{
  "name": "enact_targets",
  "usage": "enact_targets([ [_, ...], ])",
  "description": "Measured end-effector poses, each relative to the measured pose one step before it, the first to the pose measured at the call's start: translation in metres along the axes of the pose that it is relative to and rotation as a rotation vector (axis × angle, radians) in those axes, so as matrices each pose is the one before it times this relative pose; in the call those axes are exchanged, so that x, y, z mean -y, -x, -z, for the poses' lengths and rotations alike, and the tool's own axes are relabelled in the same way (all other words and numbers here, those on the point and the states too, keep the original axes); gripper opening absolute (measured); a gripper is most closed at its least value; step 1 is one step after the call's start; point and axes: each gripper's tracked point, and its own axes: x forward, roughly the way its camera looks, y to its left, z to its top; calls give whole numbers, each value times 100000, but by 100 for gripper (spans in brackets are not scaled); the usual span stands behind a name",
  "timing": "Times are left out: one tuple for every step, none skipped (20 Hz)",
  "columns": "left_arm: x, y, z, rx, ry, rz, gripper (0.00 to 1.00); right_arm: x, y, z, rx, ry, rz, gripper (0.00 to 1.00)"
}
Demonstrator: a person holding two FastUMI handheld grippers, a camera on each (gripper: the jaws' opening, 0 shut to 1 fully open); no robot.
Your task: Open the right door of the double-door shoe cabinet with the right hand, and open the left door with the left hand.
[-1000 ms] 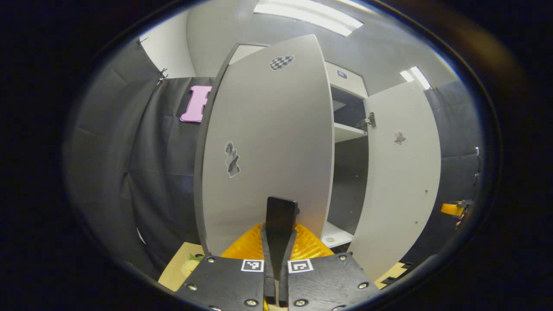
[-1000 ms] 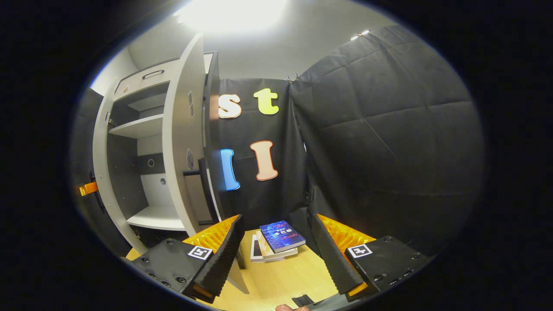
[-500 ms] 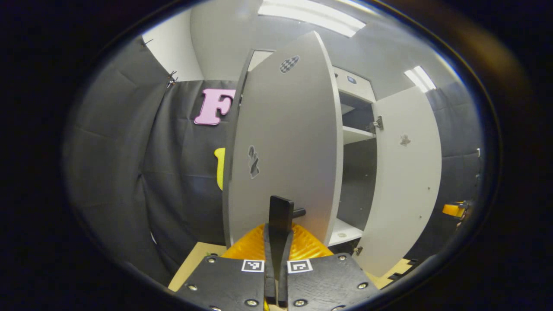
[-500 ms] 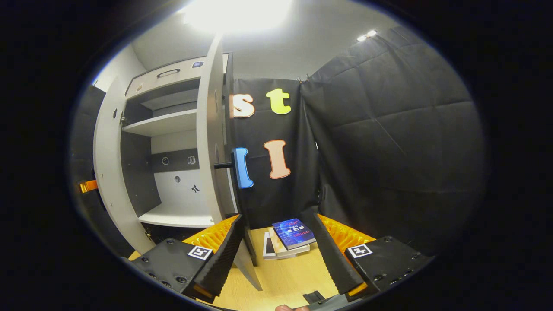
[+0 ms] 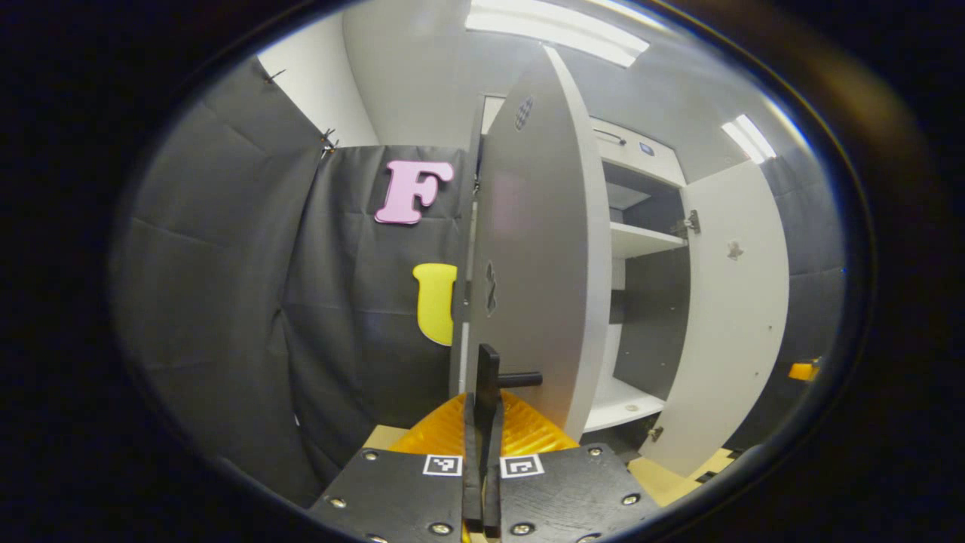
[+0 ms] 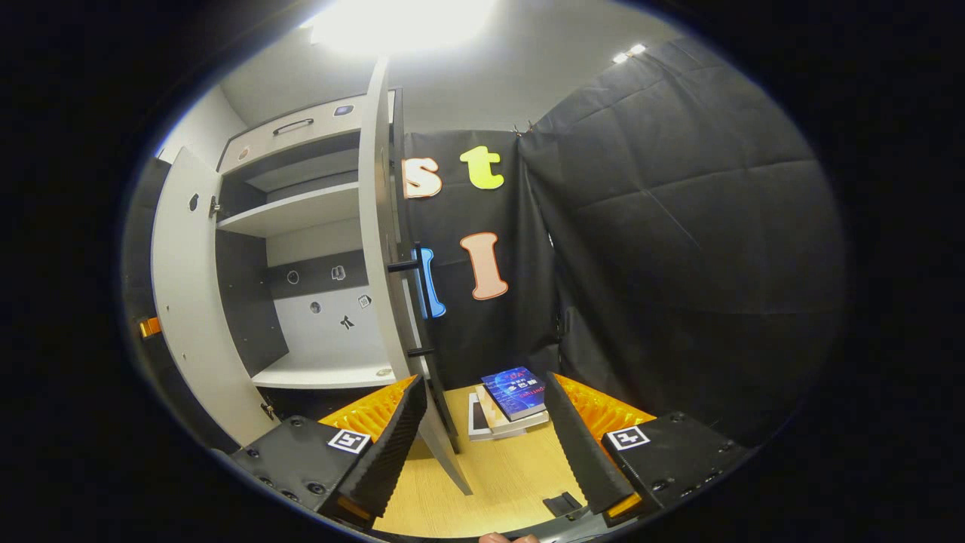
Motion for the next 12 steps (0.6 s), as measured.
enact_targets([
  [-1092,218,68,-185,-3211,-1982,3,-190,136,-18,252,-410,-187,92],
  [-554,13,100,-23,-1274,-110,0,-184,100,-120,129,-394,-234,92],
  [671,-63,453,-1921,1964,3680,2,-262,143,-76,-99,-285,-312,92],
  [1307,173,3,-1440,2850,3479,0,-232,117,-165,5,-52,-345,92],
  [824,643,-65,-664,1407,1273,2,-117,103,-180,156,211,-191,92],
  [-51,-47,241,-1028,-730,-105,2,-198,54,-253,439,395,19,92],
  [-147,250,174,-798,-1585,-721,2,-102,85,-207,201,335,25,92],
  [82,-61,266,34,-1310,-740,2,-156,158,-65,-57,280,-206,92],
  [110,-242,10,759,-1002,-525,0,-149,39,-34,65,326,-220,98],
  [14,-306,-184,1135,-972,-487,0,-77,114,-109,23,265,5,98],
  [-118,256,-329,672,-1358,-814,2,14,127,91,33,98,-51,98],
  [262,180,-66,285,-1372,-362,0,-96,60,57,-186,-119,-255,98],
])
